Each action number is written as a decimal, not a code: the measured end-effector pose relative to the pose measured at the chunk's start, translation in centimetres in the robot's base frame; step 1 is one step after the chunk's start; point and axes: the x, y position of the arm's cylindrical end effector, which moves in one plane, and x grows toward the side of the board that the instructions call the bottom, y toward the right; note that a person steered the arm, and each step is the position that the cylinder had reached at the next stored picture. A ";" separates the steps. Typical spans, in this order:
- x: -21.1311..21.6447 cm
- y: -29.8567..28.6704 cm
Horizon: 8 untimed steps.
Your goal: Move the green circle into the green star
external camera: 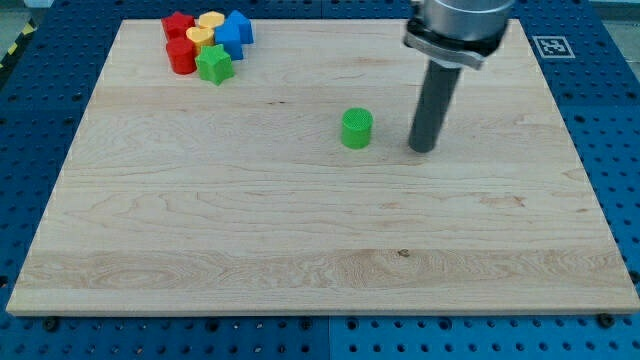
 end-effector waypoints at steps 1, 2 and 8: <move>-0.9 -5.8; -1.2 -10.8; -4.2 -22.9</move>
